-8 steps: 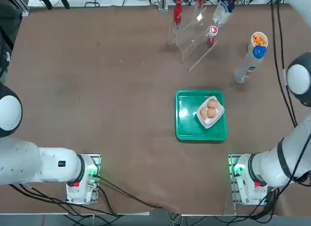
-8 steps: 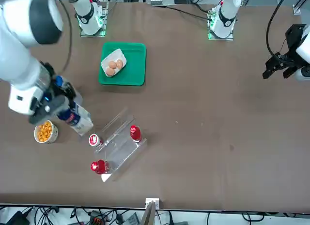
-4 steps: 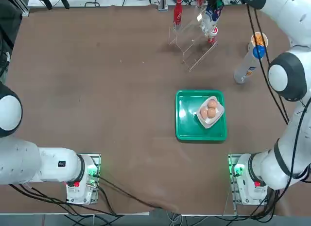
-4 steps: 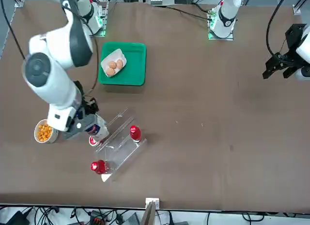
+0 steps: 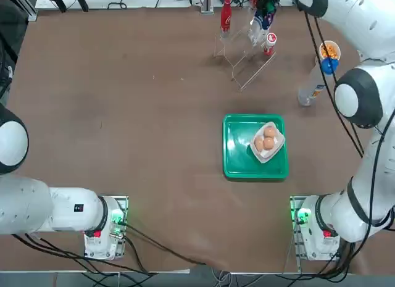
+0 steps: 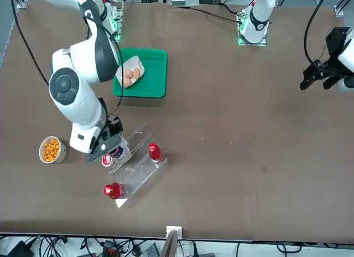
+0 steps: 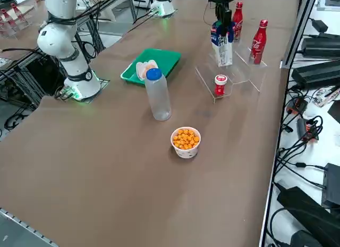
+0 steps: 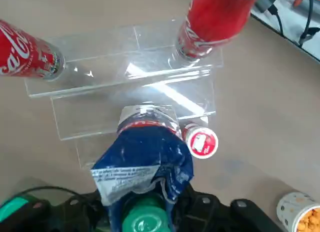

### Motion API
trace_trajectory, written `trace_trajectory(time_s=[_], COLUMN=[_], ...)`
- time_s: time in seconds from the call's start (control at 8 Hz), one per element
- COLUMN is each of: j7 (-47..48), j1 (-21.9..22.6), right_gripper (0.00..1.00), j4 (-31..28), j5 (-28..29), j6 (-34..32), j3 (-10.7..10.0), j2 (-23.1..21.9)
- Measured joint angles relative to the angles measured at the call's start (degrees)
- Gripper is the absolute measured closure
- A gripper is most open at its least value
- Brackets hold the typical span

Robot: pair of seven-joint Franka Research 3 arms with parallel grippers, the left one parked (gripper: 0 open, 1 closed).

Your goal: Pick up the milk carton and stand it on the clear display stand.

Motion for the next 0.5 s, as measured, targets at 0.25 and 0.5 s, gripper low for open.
trace_trajectory(time_s=[0.25,0.5], j7=[0.07,0.08], j1=[0.18,0.34], right_gripper=[0.58,0.59], j4=[0.09,0.09], j5=[-0.01,-0.01], j6=[1.28,2.12], j3=[-0.01,-0.01], j2=[0.97,1.89])
